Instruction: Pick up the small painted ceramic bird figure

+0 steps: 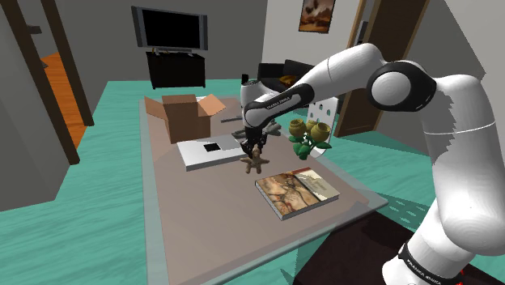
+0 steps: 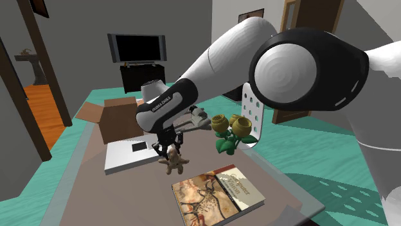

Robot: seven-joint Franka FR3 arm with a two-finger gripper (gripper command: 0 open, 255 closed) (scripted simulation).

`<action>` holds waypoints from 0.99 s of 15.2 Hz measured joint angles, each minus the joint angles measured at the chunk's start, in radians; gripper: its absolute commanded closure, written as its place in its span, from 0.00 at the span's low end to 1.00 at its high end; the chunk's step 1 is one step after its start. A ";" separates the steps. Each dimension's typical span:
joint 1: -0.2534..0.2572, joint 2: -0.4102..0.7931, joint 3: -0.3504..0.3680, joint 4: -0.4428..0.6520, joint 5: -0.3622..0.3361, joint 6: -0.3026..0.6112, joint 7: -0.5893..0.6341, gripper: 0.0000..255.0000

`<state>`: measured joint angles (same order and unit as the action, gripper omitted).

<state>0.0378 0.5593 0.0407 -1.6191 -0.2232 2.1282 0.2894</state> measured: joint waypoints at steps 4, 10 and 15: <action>0.000 0.000 0.000 -0.001 0.000 0.001 0.000 1.00; 0.000 -0.026 0.003 0.010 0.005 -0.038 -0.007 1.00; -0.001 -0.053 0.005 0.035 0.011 -0.088 -0.019 1.00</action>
<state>0.0364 0.5058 0.0456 -1.5843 -0.2119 2.0398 0.2703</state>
